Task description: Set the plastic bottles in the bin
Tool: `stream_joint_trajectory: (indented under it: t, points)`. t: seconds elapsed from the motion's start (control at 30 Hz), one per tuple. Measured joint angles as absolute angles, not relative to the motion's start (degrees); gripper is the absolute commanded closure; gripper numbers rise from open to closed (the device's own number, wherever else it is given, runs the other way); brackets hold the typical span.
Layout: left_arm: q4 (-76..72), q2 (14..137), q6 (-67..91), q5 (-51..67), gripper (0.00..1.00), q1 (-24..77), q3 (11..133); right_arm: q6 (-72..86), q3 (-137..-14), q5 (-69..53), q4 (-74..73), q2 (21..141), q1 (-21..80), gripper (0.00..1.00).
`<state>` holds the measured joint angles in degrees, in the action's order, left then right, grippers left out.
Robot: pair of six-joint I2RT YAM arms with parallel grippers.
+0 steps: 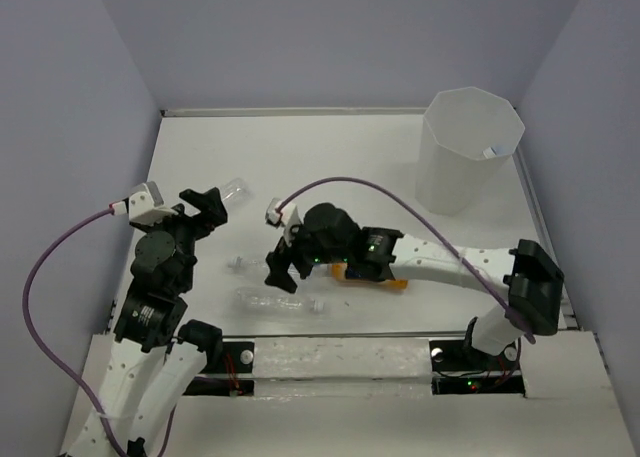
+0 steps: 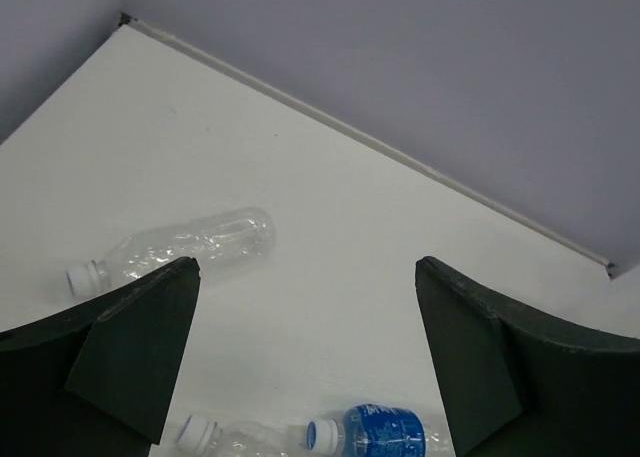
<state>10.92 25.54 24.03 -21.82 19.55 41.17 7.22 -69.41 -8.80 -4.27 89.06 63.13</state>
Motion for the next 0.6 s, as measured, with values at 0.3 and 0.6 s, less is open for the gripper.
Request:
stream_joint_trajectory:
  t: [0.3, 0.6]
  points:
    - [14.96, 23.05, 29.30, -34.85, 0.01, 18.59, 43.77, 4.14, -70.96, -9.76, -4.56, 99.81, 73.21, 0.06]
    - [16.53, 22.68, 31.99, -38.37, 0.01, 18.50, 43.77, 0.84, -75.66, -6.42, -7.84, 106.72, 74.02, 0.08]
